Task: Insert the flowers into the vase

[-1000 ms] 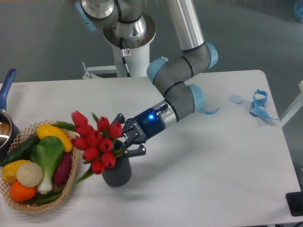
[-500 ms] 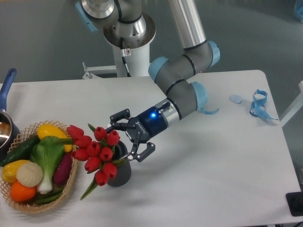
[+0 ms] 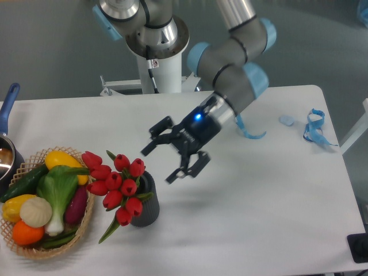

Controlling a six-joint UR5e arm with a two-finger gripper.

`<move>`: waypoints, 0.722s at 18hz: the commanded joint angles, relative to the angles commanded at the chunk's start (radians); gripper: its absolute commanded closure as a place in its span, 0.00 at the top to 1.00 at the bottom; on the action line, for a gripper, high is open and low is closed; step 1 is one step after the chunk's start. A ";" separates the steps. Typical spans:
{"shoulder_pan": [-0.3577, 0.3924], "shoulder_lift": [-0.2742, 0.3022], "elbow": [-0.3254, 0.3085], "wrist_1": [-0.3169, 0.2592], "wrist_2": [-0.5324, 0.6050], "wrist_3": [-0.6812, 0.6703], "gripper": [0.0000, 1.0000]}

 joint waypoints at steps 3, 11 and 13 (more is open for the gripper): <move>0.058 0.058 0.025 -0.005 0.154 -0.012 1.00; 0.171 0.187 0.065 -0.057 0.428 0.058 1.00; 0.177 0.192 0.081 -0.119 0.484 0.179 1.00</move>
